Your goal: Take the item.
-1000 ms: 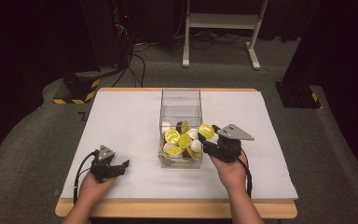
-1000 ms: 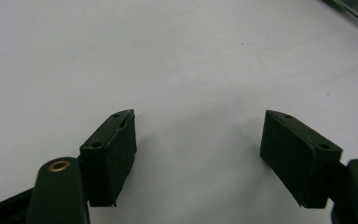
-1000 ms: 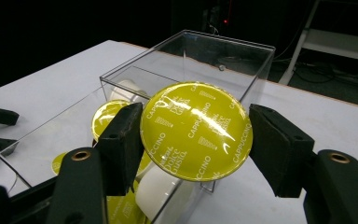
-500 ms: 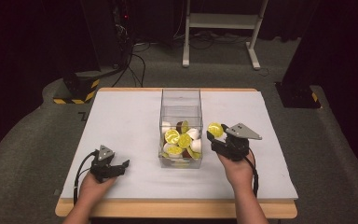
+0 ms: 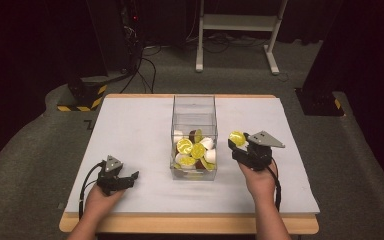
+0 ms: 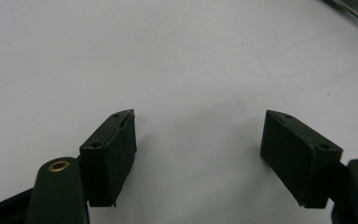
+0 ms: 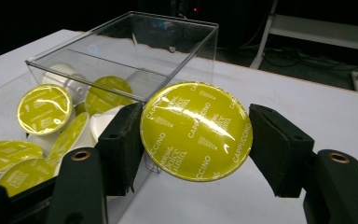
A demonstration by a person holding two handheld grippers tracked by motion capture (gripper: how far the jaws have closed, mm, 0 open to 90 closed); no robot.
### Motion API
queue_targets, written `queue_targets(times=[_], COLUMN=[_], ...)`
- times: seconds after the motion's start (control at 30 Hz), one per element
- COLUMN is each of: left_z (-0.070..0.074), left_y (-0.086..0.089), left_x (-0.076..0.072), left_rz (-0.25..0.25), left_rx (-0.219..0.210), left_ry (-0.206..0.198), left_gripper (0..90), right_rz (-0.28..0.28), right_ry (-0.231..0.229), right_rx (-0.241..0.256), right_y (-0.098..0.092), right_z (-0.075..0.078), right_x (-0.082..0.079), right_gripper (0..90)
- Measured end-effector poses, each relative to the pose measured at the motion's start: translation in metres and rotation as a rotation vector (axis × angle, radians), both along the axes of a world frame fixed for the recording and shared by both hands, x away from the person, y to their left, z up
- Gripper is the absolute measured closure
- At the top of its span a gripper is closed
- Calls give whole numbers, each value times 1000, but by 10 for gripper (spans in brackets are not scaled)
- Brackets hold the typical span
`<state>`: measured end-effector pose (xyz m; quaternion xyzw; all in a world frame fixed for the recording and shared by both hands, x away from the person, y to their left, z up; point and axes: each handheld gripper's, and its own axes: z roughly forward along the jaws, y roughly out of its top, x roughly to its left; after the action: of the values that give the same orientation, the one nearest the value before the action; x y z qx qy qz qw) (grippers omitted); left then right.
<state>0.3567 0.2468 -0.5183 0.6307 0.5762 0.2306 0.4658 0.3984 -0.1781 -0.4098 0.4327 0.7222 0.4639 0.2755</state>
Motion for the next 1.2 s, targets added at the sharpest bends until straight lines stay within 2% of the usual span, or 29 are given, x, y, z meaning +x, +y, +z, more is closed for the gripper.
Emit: queue_targets(times=[0.47, 1.2], left_z=[0, 0], left_y=[0, 0], left_x=[0, 0], left_rz=[0, 0], left_rx=[0, -1], left_ry=[1, 1], left_gripper=[269, 269], right_rz=[-64, -187], right_ry=[21, 104], right_rx=[-11, -45], right_y=[-20, -57], right_z=[-12, -45], right_x=[11, 29], right_gripper=[385, 385])
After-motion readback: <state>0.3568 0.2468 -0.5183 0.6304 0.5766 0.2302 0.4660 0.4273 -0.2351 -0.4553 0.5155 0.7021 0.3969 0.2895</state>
